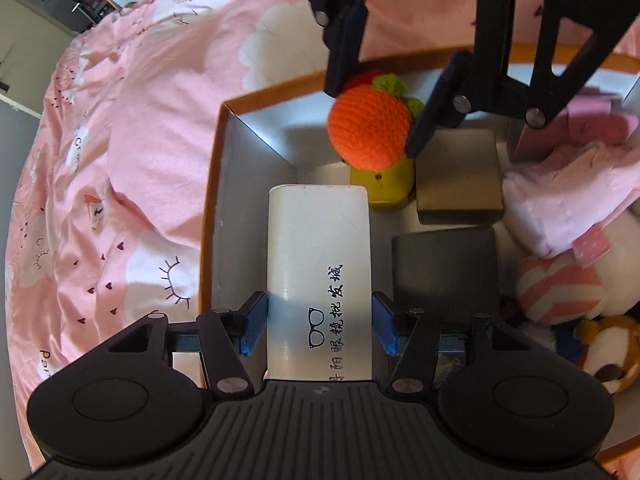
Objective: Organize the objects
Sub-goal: 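Carry the fruit and glasses case into the orange box and release both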
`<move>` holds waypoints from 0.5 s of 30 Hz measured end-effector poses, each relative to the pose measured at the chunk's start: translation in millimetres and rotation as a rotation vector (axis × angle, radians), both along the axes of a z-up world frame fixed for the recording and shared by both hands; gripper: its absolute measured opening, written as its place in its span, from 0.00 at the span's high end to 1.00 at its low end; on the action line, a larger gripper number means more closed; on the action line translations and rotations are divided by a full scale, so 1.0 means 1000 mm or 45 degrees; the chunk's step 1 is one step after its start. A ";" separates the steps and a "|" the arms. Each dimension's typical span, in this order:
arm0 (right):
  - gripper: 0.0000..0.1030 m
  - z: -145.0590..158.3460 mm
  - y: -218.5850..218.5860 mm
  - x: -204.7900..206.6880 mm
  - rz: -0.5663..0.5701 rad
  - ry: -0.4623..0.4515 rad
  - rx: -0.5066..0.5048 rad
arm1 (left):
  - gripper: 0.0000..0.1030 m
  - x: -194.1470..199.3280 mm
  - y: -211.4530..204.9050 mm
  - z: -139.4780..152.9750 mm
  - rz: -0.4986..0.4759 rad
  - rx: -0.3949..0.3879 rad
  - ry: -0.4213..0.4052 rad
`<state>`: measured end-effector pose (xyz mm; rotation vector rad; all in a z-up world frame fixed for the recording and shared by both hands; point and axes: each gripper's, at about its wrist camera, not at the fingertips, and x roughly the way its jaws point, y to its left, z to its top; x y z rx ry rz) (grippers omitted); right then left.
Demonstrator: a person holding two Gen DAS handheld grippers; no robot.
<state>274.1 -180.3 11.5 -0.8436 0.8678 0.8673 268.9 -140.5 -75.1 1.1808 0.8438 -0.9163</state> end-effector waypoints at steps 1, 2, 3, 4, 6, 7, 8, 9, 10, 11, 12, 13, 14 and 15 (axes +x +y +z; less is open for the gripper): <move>0.55 -0.002 0.002 0.002 0.006 -0.006 -0.007 | 0.37 0.002 0.000 -0.003 -0.005 0.002 0.004; 0.55 -0.004 0.004 0.004 0.014 -0.012 -0.016 | 0.37 0.003 0.000 -0.007 -0.006 0.006 0.009; 0.55 -0.006 0.005 0.005 0.022 -0.016 -0.022 | 0.37 0.005 0.001 -0.009 -0.009 0.013 0.018; 0.55 -0.007 0.006 0.007 0.029 -0.022 -0.028 | 0.37 0.007 0.001 -0.012 -0.012 0.017 0.031; 0.55 -0.010 0.009 0.011 0.039 -0.027 -0.038 | 0.37 0.012 0.001 -0.017 -0.005 0.021 0.060; 0.55 -0.011 0.010 0.013 0.044 -0.032 -0.040 | 0.37 0.013 0.001 -0.020 -0.006 0.024 0.067; 0.55 -0.012 0.011 0.014 0.048 -0.038 -0.044 | 0.37 0.013 0.001 -0.022 -0.022 0.032 0.064; 0.55 -0.014 0.013 0.015 0.051 -0.044 -0.051 | 0.37 0.012 0.001 -0.024 -0.039 0.038 0.051; 0.55 -0.015 0.013 0.017 0.056 -0.047 -0.056 | 0.37 0.011 0.001 -0.025 -0.056 0.045 0.039; 0.55 -0.016 0.014 0.018 0.061 -0.049 -0.060 | 0.37 0.011 0.001 -0.025 -0.068 0.048 0.037; 0.55 -0.017 0.014 0.018 0.065 -0.051 -0.062 | 0.37 0.011 0.001 -0.025 -0.073 0.051 0.039; 0.55 -0.018 0.014 0.018 0.068 -0.055 -0.065 | 0.36 0.011 0.002 -0.025 -0.072 0.052 0.043; 0.55 -0.018 0.015 0.018 0.072 -0.062 -0.068 | 0.36 0.011 0.002 -0.024 -0.072 0.053 0.044; 0.55 -0.019 0.015 0.018 0.077 -0.070 -0.072 | 0.36 0.010 0.002 -0.024 -0.072 0.054 0.042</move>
